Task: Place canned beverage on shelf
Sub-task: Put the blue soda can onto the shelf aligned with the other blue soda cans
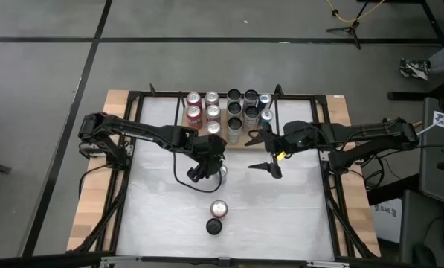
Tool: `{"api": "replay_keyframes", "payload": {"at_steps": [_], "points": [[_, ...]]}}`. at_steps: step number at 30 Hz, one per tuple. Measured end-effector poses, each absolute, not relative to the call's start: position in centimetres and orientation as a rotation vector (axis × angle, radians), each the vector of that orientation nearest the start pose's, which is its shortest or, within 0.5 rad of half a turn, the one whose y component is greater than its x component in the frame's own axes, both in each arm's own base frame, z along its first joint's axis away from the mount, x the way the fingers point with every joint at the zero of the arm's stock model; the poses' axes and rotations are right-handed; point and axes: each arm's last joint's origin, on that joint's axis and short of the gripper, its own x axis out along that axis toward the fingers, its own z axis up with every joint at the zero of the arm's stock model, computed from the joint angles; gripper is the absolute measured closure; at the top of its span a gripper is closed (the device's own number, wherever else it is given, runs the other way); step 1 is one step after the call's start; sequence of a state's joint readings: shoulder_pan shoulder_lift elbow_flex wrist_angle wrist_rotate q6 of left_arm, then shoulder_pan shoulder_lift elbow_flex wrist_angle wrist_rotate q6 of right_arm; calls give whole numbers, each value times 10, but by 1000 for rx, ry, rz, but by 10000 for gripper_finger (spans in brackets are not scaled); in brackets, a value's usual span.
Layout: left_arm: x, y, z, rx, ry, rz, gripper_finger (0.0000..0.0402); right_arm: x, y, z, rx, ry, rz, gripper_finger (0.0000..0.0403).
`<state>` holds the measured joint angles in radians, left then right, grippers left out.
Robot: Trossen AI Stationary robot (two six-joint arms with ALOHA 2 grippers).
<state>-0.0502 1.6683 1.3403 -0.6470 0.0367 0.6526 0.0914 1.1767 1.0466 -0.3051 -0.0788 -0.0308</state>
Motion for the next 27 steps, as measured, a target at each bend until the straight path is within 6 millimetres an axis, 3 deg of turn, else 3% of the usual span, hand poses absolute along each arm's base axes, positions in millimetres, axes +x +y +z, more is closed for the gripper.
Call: {"api": "replay_keyframes", "payload": {"at_steps": [8,20,27], "points": [[319,-17,295,490,959,-254,74,274,30,339,16,337,267,40],[247,-13,349,139,954,-5,74,341,37,334,-20,526,309,40],[229,-18,360,65,933,15,74,367,40,325,-16,628,309,40]]}}
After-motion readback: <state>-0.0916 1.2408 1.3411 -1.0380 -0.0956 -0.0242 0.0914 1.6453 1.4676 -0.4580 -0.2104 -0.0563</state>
